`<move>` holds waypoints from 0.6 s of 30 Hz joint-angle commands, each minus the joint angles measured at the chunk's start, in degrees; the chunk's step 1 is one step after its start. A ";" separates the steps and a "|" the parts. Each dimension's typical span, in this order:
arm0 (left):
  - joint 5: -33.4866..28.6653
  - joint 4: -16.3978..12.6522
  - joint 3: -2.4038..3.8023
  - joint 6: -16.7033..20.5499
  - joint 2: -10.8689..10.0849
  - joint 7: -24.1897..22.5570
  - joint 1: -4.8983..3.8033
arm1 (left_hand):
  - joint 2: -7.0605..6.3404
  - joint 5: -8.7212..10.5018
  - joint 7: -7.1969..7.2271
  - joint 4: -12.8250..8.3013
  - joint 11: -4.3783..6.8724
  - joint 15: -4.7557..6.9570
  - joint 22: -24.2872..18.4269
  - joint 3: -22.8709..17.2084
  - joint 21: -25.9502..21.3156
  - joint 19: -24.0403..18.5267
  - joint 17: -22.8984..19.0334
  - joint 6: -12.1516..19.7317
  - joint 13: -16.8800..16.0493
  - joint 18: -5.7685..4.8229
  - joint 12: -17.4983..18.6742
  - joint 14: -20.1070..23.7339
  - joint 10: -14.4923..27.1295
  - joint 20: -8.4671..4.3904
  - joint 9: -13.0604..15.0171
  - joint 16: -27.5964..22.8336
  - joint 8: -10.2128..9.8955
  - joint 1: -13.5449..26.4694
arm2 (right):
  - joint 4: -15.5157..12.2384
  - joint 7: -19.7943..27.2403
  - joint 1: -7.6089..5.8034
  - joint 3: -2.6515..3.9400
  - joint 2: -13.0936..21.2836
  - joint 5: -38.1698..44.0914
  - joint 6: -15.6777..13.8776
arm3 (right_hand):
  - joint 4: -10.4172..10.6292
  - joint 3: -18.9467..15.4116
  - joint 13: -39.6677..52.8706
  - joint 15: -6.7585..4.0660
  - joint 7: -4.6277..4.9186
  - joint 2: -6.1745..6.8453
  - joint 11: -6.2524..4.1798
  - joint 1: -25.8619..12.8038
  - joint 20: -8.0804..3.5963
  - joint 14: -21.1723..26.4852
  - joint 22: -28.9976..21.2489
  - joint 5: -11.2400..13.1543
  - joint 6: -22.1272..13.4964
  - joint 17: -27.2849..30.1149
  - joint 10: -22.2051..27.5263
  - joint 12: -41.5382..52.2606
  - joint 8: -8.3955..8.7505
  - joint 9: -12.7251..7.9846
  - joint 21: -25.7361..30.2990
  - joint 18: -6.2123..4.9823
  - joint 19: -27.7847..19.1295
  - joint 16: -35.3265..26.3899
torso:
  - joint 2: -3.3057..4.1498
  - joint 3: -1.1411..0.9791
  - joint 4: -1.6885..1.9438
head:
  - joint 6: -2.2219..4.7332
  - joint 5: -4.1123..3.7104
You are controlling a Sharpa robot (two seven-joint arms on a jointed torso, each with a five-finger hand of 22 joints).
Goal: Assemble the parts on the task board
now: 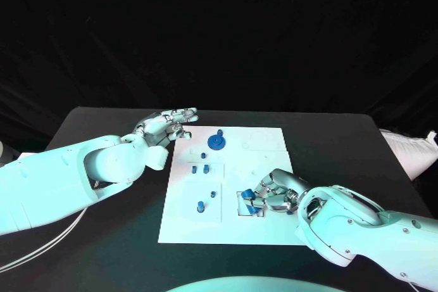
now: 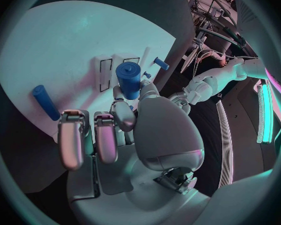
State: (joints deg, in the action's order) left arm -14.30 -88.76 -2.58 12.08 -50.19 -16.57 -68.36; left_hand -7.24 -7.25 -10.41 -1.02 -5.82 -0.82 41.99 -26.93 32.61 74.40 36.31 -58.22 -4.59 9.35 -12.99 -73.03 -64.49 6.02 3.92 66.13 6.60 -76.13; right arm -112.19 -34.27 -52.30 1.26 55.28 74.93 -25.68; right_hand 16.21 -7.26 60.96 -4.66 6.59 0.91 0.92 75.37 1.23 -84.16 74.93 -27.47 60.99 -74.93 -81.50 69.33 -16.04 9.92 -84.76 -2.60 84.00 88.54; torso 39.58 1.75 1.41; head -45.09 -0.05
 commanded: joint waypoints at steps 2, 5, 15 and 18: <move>0.25 -0.20 0.03 -1.18 0.02 -0.12 -0.02 | 0.12 0.00 0.02 -0.31 -0.06 0.05 -0.08 0.07 -0.30 -0.37 -0.05 0.25 0.07 1.05 -0.18 0.54 0.47 0.20 -0.05 -0.23 0.09 -0.02 | 0.05 -0.85 0.01 0.00 -0.09 2.61 4.44 | 0.28 -0.01 13.86 -0.85 -4.20 -0.09 -2.87 -0.96 -0.51 -5.44 8.61 0.43 5.12 -12.98 -2.51 -0.15 -0.34 3.38 -0.44 0.94 3.40 0.45 | 0.01 -0.07 -0.06 | -0.05 0.06; 0.25 -0.20 0.03 -1.19 0.01 -0.09 -0.02 | 0.12 0.00 0.02 -0.31 -0.06 0.05 -0.08 0.07 -0.30 -0.37 -0.05 0.25 0.07 1.05 -0.18 0.54 0.47 0.20 -0.05 -0.23 0.09 -0.02 | 0.14 -0.96 0.01 0.00 -0.14 3.20 4.78 | 0.29 -0.02 13.77 -0.91 -4.29 -0.18 -2.94 -1.27 -0.56 -5.47 8.71 0.46 5.29 -13.16 -2.58 -0.31 -0.38 3.53 -0.52 0.97 3.44 0.54 | 0.01 -0.06 -0.09 | -0.05 0.10; 0.25 -0.24 0.03 -1.27 0.00 0.06 -0.02 | 0.12 0.00 0.02 -0.31 -0.06 0.05 -0.08 0.07 -0.30 -0.37 -0.05 0.25 0.07 1.05 -0.18 0.54 0.47 0.20 -0.05 -0.23 0.09 -0.02 | 1.12 -1.15 0.00 0.00 -0.66 5.62 4.09 | 0.20 -2.31 13.01 -0.92 -4.31 -0.66 -2.91 -7.09 -0.70 -5.40 8.45 7.36 5.53 -12.87 -2.76 -1.81 -0.11 4.78 -0.29 0.89 3.29 0.39 | 0.01 -0.05 0.00 | 0.06 0.00; 0.25 -0.25 0.03 -1.26 -0.03 0.09 -0.02 | 0.07 -0.01 -0.02 -0.36 -0.10 0.04 -0.10 0.14 -0.32 -0.39 -0.11 0.29 0.08 1.04 -0.25 0.58 0.56 0.21 -0.05 -0.23 0.09 0.01 | 1.39 -1.18 0.00 0.00 -0.86 6.22 4.07 | 0.32 -4.27 12.68 -0.92 -4.29 -1.01 -2.90 -10.34 -0.70 -5.33 8.13 14.75 5.36 -12.57 -2.68 -2.57 0.08 5.46 -0.02 0.80 3.12 0.23 | 0.02 -0.04 0.03 | 0.01 0.05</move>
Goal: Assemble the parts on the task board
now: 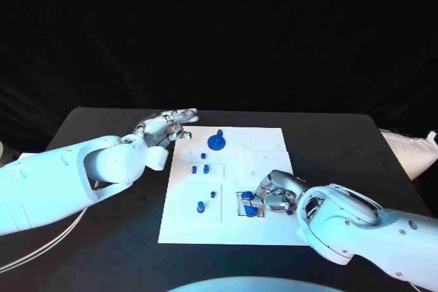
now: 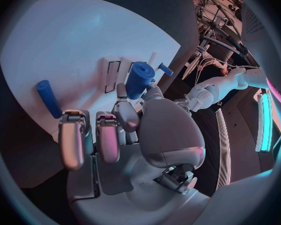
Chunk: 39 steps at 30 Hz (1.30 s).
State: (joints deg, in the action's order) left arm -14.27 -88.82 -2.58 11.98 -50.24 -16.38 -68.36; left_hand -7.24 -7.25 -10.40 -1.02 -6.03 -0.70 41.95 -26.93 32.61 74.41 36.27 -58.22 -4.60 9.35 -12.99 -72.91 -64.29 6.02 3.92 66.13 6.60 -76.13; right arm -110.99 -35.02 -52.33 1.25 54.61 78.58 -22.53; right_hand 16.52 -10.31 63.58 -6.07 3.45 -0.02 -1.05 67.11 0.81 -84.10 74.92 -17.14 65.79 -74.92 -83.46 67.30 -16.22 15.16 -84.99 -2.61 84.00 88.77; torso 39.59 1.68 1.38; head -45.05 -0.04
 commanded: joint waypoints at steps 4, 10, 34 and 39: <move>0.22 -0.19 0.03 -1.17 0.01 -0.07 -0.02 | 0.06 -0.01 -0.03 -0.36 0.11 -0.09 -0.06 0.14 -0.33 -0.39 -0.08 0.30 0.09 1.04 -0.25 0.47 0.36 0.21 -0.05 -0.23 0.08 0.02 | 0.35 -0.43 0.03 0.00 -0.41 3.29 0.90 | 0.23 -2.92 9.90 0.51 -1.12 0.23 -0.88 -4.86 -0.25 -5.38 8.05 10.20 0.37 -12.49 -0.68 -1.12 0.43 1.04 0.33 0.78 3.06 -0.05 | 0.00 0.00 0.00 | -0.05 0.17; 0.22 -0.20 0.03 -1.23 -0.01 0.00 -0.02 | 0.05 -0.01 -0.05 -0.37 0.09 -0.10 -0.07 0.16 -0.34 -0.39 -0.15 0.33 0.10 1.04 -0.27 0.50 0.41 0.21 -0.06 -0.25 0.07 0.03 | 0.24 -0.35 0.04 0.00 -0.55 3.95 0.45 | 0.37 -2.98 9.82 0.55 -1.09 1.81 -0.86 -8.23 -0.21 -5.37 8.04 12.97 0.24 -12.44 -0.67 -1.59 0.61 1.88 0.37 0.77 3.04 -0.10 | 0.01 0.01 -0.03 | -0.10 0.16; 0.59 -0.06 0.03 -1.67 0.07 0.35 -0.01 | 0.04 -0.02 -0.08 -0.39 0.05 -0.13 -0.09 0.22 -0.37 -0.41 -0.27 0.41 0.12 1.03 -0.33 0.57 0.53 0.23 -0.07 -0.27 0.05 0.08 | 0.52 0.54 0.26 0.00 -0.28 6.64 2.14 | -7.31 0.59 12.51 0.25 -1.52 1.54 -1.24 6.70 -0.45 -5.52 8.77 11.19 1.31 -13.21 -1.54 1.28 0.11 4.57 -0.10 0.94 3.32 0.27 | -0.10 0.01 0.04 | -0.07 0.06; 0.59 -0.05 0.02 -1.64 0.04 0.39 0.01 | 0.04 -0.02 -0.08 -0.39 0.05 -0.13 -0.09 0.22 -0.37 -0.41 -0.27 0.41 0.12 1.03 -0.33 0.57 0.53 0.23 -0.07 -0.27 0.05 0.08 | 1.61 0.49 0.55 -0.06 -1.00 6.61 2.85 | -7.49 0.70 12.66 0.21 -1.58 1.16 -1.30 7.01 -0.48 -5.54 8.87 11.24 1.39 -13.30 -1.59 1.43 0.07 4.72 -0.17 0.97 3.36 0.32 | 0.00 -0.02 0.07 | -0.04 0.14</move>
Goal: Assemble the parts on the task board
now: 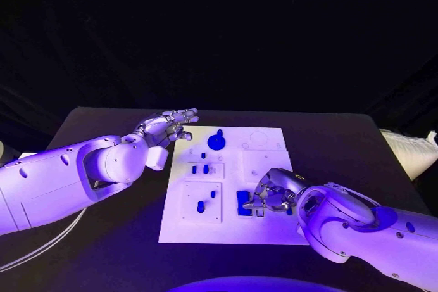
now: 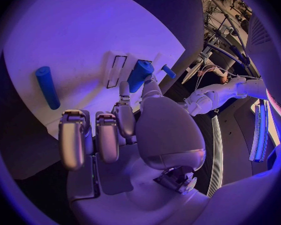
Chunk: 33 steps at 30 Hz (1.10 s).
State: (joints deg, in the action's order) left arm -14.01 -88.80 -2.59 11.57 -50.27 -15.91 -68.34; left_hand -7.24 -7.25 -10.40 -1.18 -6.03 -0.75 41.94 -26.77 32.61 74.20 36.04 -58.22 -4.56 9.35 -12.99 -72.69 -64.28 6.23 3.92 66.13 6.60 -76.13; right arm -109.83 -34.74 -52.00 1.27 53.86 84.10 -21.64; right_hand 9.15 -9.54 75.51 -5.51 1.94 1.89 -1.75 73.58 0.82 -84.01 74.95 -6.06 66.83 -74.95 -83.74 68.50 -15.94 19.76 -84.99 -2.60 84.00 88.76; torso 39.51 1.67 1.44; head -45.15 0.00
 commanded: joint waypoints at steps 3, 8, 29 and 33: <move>0.33 -0.06 0.03 -1.23 0.07 -0.06 0.00 | 0.04 -0.02 -0.09 -0.24 0.06 -0.08 -0.09 0.06 -0.37 -0.21 -0.05 0.41 0.09 1.03 -0.33 0.35 0.53 0.02 -0.07 -0.27 0.05 0.08 | 0.66 0.22 0.29 -0.09 -0.34 1.10 1.94 | -0.15 -0.01 0.86 -0.36 -0.09 -0.98 -0.62 0.62 -0.50 -5.63 8.85 0.16 0.39 -13.29 -1.35 0.39 -0.22 0.18 -0.18 0.97 3.37 0.33 | 0.02 0.04 -0.12 | 0.05 0.25; 0.33 -0.05 0.02 -1.26 0.04 -0.01 0.01 | 0.04 -0.02 -0.09 -0.24 0.06 -0.08 -0.09 0.06 -0.37 -0.21 -0.05 0.41 0.09 1.03 -0.33 0.35 0.53 0.02 -0.07 -0.27 0.05 0.08 | -0.25 1.01 0.36 -0.09 0.42 0.54 -0.03 | 0.62 -0.92 0.91 -0.31 0.04 -0.70 -0.51 -0.92 -0.49 -5.60 8.69 -0.24 0.24 -13.15 -1.30 0.25 -0.12 0.44 -0.04 0.93 3.29 0.26 | 0.05 -0.01 -0.17 | 0.18 0.15; 0.33 -0.45 -0.07 -1.26 -0.43 -0.27 0.07 | 0.04 -0.02 -0.09 -0.24 0.06 -0.08 -0.09 0.06 -0.37 -0.21 -0.05 0.41 0.09 1.03 -0.33 0.35 0.53 0.02 -0.07 -0.27 0.05 0.08 | -4.55 10.21 -2.31 0.00 14.72 -2.78 -2.43 | 0.68 -1.10 -1.25 1.59 2.81 -3.58 1.78 1.29 1.12 -5.49 7.73 -4.50 -5.65 -12.65 0.64 -4.65 5.89 -1.99 0.85 0.67 2.76 -0.05 | 0.09 0.04 -0.29 | 0.64 -2.08; 0.33 -0.62 -0.08 -1.26 -0.48 -0.41 0.10 | 0.04 -0.02 -0.09 -0.24 0.06 -0.08 -0.09 0.06 -0.37 -0.21 -0.05 0.41 0.09 1.03 -0.33 0.35 0.53 0.02 -0.07 -0.27 0.05 0.08 | -3.94 8.09 -2.04 -0.26 15.49 1.51 0.03 | 0.08 -0.32 -1.39 1.57 2.70 -4.82 1.69 2.86 1.23 -5.49 7.91 -4.63 -4.70 -12.70 0.66 -5.03 6.34 -2.65 0.72 0.70 2.82 -0.03 | 0.01 0.01 -0.47 | 0.67 -2.38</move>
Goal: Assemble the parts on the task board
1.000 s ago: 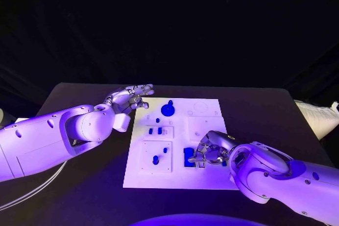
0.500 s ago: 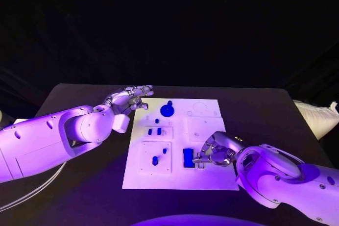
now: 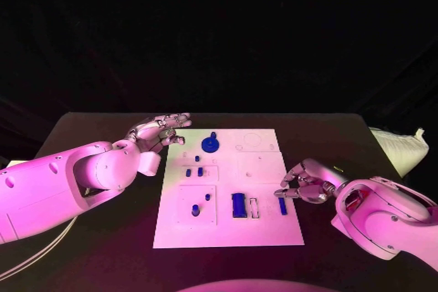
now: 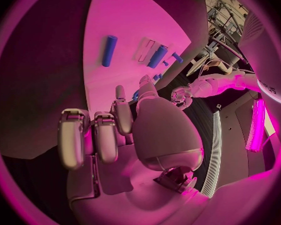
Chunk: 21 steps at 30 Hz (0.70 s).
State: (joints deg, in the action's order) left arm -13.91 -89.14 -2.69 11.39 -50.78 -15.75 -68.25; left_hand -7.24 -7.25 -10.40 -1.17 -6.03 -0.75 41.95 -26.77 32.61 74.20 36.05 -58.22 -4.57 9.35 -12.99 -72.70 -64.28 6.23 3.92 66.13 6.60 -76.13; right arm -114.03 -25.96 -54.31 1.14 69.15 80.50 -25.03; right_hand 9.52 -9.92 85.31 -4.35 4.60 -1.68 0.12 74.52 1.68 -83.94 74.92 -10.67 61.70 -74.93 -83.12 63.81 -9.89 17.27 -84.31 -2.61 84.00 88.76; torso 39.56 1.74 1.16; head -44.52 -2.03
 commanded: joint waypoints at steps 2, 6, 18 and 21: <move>0.23 -0.32 0.02 -1.10 0.05 -0.61 0.02 | 0.04 -0.02 -0.09 -0.24 0.06 -0.08 -0.09 0.06 -0.37 -0.21 -0.06 0.41 0.10 1.03 -0.33 0.36 0.53 0.02 -0.07 -0.27 0.05 0.08 | 0.56 -1.34 0.55 -0.22 0.24 6.18 4.31 | -0.32 0.16 -11.20 0.40 -0.01 -1.42 -0.21 2.07 0.38 -5.56 7.93 0.02 0.71 -12.70 0.02 -0.40 0.34 -0.28 0.05 0.70 2.82 -0.04 | -0.05 -0.06 -0.24 | 0.05 -0.43; 0.23 -0.40 0.01 -1.17 0.10 -0.66 0.06 | 0.04 -0.02 -0.09 -0.24 0.06 -0.08 -0.09 0.06 -0.37 -0.21 -0.06 0.41 0.10 1.03 -0.33 0.36 0.53 0.02 -0.07 -0.27 0.05 0.08 | 1.42 -3.07 1.52 -0.34 -0.16 9.19 6.20 | -0.24 0.14 -11.22 0.35 -0.13 -1.52 -0.30 2.07 0.36 -5.58 8.03 -0.04 1.35 -12.80 -0.03 -0.50 0.39 -0.48 -0.02 0.72 2.86 0.01 | -0.06 -0.13 -0.15 | 0.03 -0.56; 0.65 -0.38 0.00 -1.20 0.03 -0.66 0.16 | 0.13 -0.04 -0.10 -0.28 0.05 -0.12 -0.13 0.10 -0.42 -0.25 -0.20 0.42 0.11 1.02 -0.50 0.46 0.62 0.05 -0.06 -0.27 0.08 0.10 | 3.19 -5.94 2.74 -0.45 -1.85 12.17 9.39 | 0.54 -0.35 -11.23 0.22 -0.31 -1.34 -0.44 1.28 0.27 -5.56 7.98 -1.17 2.37 -12.70 -0.15 -0.72 0.89 -1.10 0.04 0.71 2.83 -0.06 | -0.02 -0.11 -0.10 | -0.15 -0.55; 0.70 -0.38 0.00 -1.21 0.01 -0.66 0.18 | 0.13 -0.04 -0.10 -0.28 0.05 -0.12 -0.13 0.10 -0.42 -0.25 -0.20 0.42 0.11 1.02 -0.50 0.46 0.62 0.05 -0.06 -0.27 0.08 0.10 | 3.47 -6.18 2.83 -0.46 -2.20 12.40 9.89 | 0.71 -0.31 -11.13 0.16 -0.40 -1.48 -0.52 1.30 0.22 -5.57 8.04 -1.89 2.67 -12.75 -0.23 -0.64 1.04 -1.28 0.00 0.72 2.85 -0.04 | -0.02 -0.09 -0.15 | -0.19 -0.52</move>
State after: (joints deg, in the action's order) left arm -13.68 -89.37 -2.72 11.32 -50.81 -15.85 -68.07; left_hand -7.24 -7.25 -10.40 -1.17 -5.82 -0.75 41.87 -26.77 32.39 74.20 35.90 -58.22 -4.51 9.35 -13.31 -72.71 -64.08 6.23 3.92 66.13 6.60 -76.13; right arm -110.63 -30.52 -51.60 0.70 67.12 90.55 -17.78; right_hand 9.88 -10.27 85.48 -4.18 4.16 -1.98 0.21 74.82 1.67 -83.93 74.91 -12.37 64.05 -74.92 -83.03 63.06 -9.21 16.08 -84.31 -2.61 84.00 88.76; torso 39.52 1.64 1.08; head -44.66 -2.61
